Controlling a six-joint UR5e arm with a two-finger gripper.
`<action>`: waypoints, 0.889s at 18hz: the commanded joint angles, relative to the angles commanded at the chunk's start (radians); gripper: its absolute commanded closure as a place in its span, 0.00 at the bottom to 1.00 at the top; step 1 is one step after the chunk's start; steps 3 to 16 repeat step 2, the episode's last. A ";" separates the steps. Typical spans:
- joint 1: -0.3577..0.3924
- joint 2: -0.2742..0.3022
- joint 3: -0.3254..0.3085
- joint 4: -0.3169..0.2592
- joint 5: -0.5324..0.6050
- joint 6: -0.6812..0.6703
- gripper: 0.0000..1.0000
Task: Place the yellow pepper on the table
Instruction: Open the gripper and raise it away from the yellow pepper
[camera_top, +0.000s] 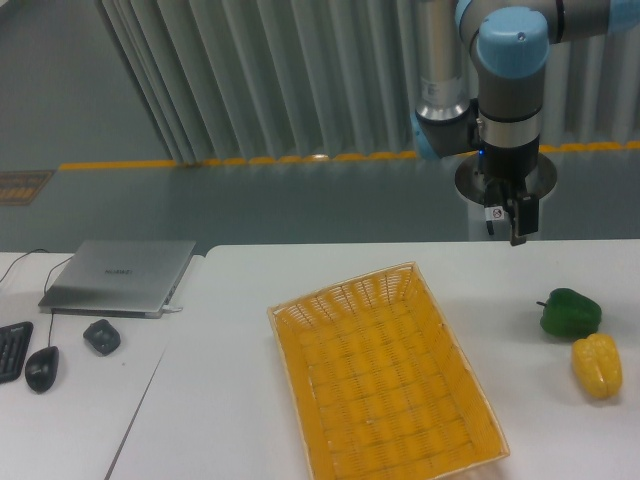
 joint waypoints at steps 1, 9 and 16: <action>0.003 0.000 0.000 0.002 0.002 0.000 0.00; 0.002 0.000 -0.002 0.002 0.005 -0.002 0.00; 0.002 0.000 -0.002 0.002 0.005 -0.002 0.00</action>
